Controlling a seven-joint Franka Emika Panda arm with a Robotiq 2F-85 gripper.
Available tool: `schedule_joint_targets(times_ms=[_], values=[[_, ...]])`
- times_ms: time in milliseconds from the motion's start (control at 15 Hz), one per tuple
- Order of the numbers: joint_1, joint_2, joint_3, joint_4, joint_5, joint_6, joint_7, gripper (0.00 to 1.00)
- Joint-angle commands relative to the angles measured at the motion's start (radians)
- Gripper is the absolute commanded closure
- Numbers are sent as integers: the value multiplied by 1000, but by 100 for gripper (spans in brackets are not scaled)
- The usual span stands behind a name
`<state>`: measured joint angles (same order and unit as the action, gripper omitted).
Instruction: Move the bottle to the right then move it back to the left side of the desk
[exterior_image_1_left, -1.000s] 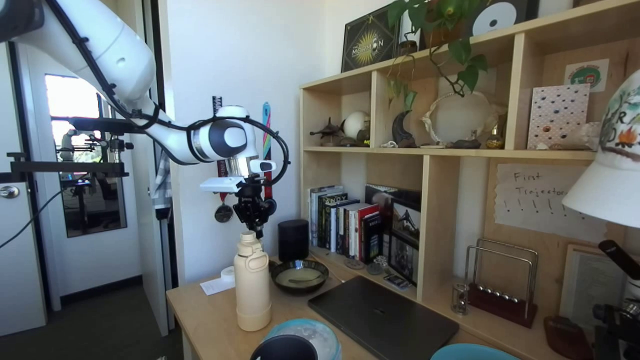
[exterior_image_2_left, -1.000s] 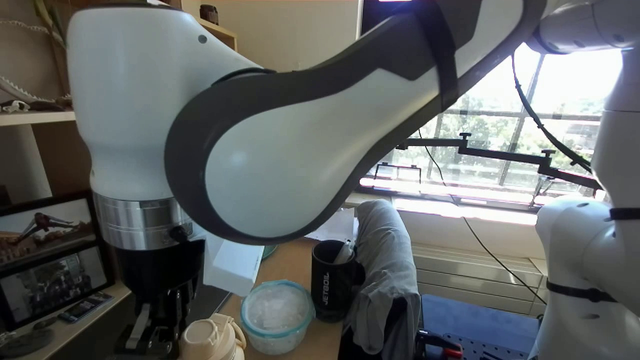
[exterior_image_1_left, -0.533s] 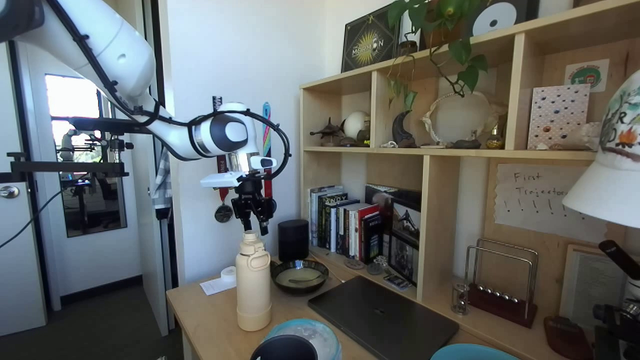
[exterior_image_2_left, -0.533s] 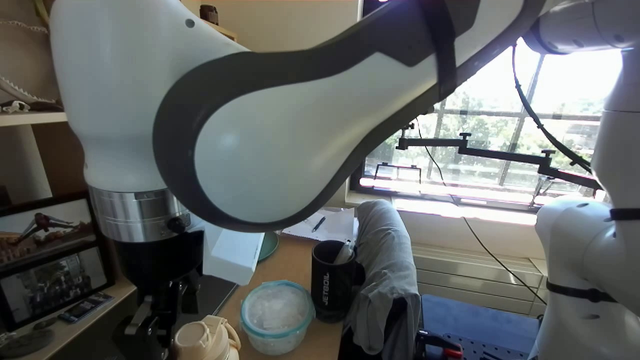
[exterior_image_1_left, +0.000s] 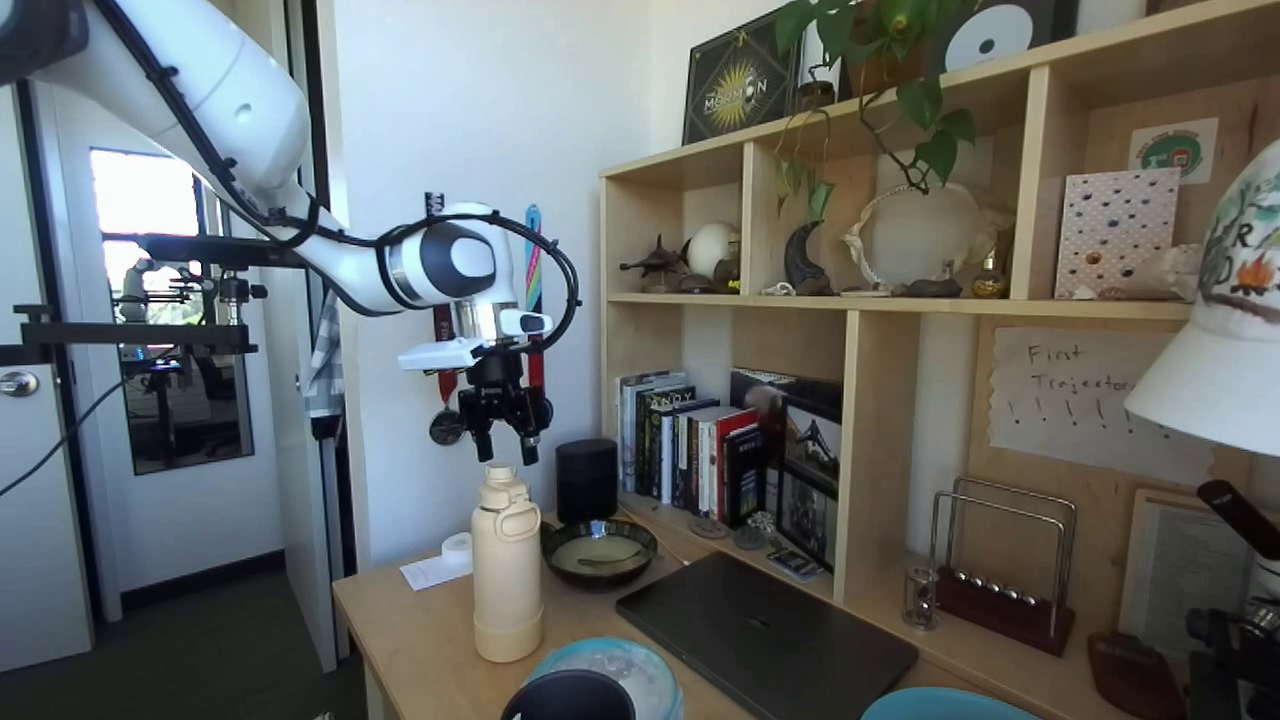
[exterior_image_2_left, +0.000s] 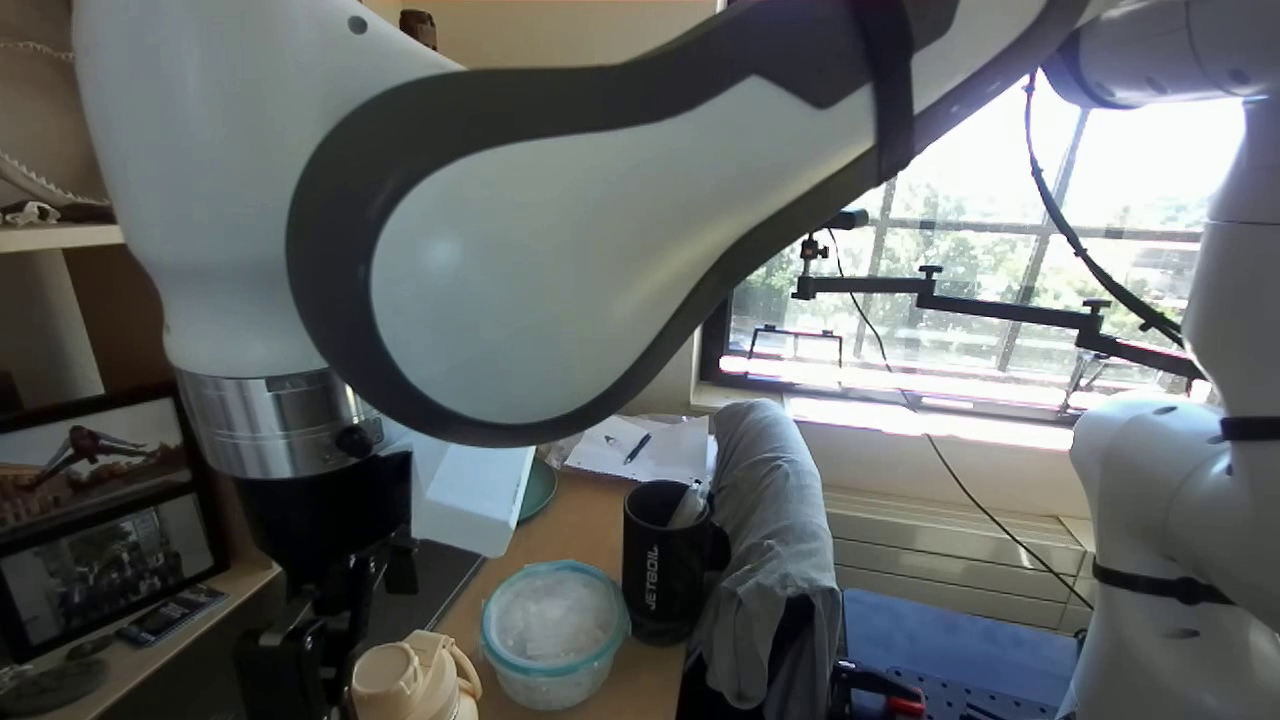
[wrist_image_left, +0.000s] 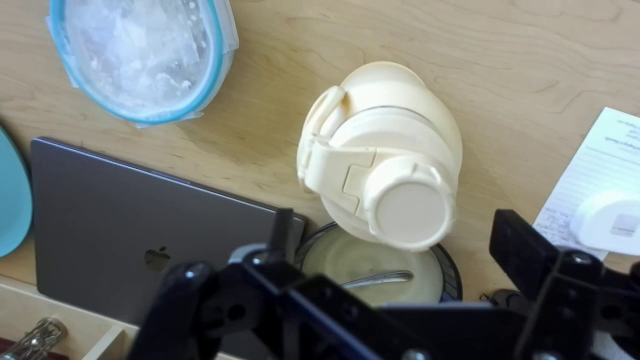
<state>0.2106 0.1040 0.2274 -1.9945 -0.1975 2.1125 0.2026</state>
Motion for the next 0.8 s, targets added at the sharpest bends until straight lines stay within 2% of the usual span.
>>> schedule_joint_targets(times_ms=[0,67,200,267,600,667,733], values=[[16,10,-8,25,3,-49,17,0],[17,11,-8,25,5,-52,16,4],[18,12,-7,24,11,-53,14,28],[18,12,-7,24,14,-52,14,30],[19,19,-8,25,21,-53,10,72],[20,19,-7,25,27,-53,8,78],[20,20,-8,26,32,-54,7,79]])
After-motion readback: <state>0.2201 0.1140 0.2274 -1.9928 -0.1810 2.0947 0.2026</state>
